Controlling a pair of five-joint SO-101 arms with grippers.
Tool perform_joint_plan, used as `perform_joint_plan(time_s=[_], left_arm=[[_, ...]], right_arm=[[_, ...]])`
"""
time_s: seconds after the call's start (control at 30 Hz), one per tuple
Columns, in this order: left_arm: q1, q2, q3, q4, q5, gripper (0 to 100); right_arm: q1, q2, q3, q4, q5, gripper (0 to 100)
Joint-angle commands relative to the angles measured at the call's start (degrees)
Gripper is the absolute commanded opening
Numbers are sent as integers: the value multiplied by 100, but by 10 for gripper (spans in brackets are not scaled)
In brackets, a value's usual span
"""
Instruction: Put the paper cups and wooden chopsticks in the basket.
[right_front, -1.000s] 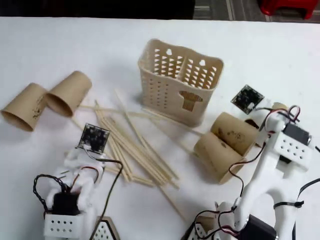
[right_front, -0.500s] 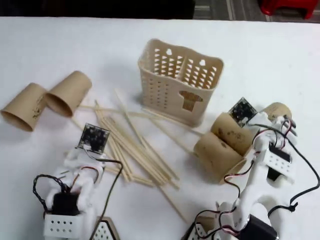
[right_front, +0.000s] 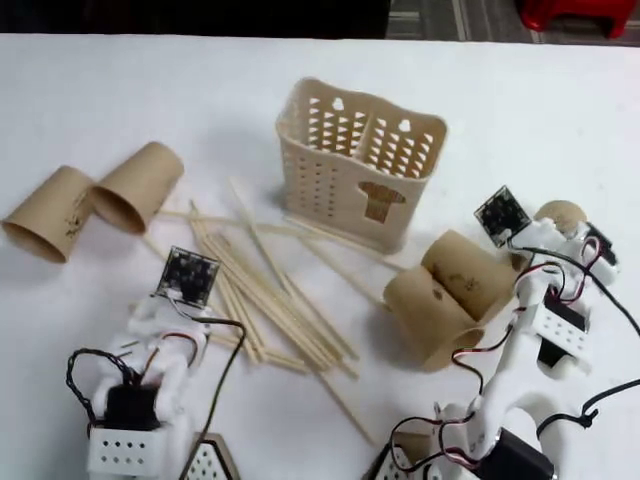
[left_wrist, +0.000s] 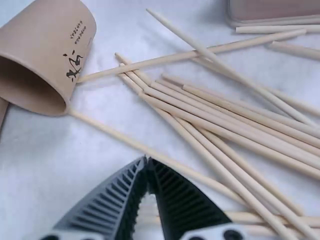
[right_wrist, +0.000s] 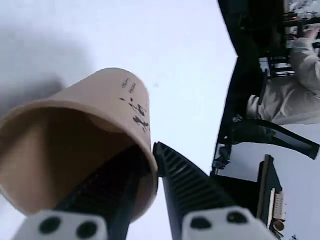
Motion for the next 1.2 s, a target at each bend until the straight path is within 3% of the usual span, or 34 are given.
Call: perform_joint_plan(time_s=[0.0,0.1,0.3,0.5,0.6,0.87,1.17], left_arm=[[-31,-57,-26,-149,-35,24],[-31,-57,-26,-149,-35,24],[-31,-57,-26,-149,-35,24],[-31,-57,-26,-149,-35,24],[-31,-57,-26,-149,-35,24],[-31,-57,-26,-149,-35,24],[-31,-57,-26,-158,-35,24]], right_arm=[[119,-119,-62,-778,-281,19],[171,-119,-62,-1305,-527,19],[163,-180,-149,-1411,-624,19],[268,-321,-642,-1077,-1600,19],[251,-760,-1090,-84,-2040,19],[-277,-1991,-3103,3802,-3288,19],[-1473,-2308,-5029,6334,-4334,19]])
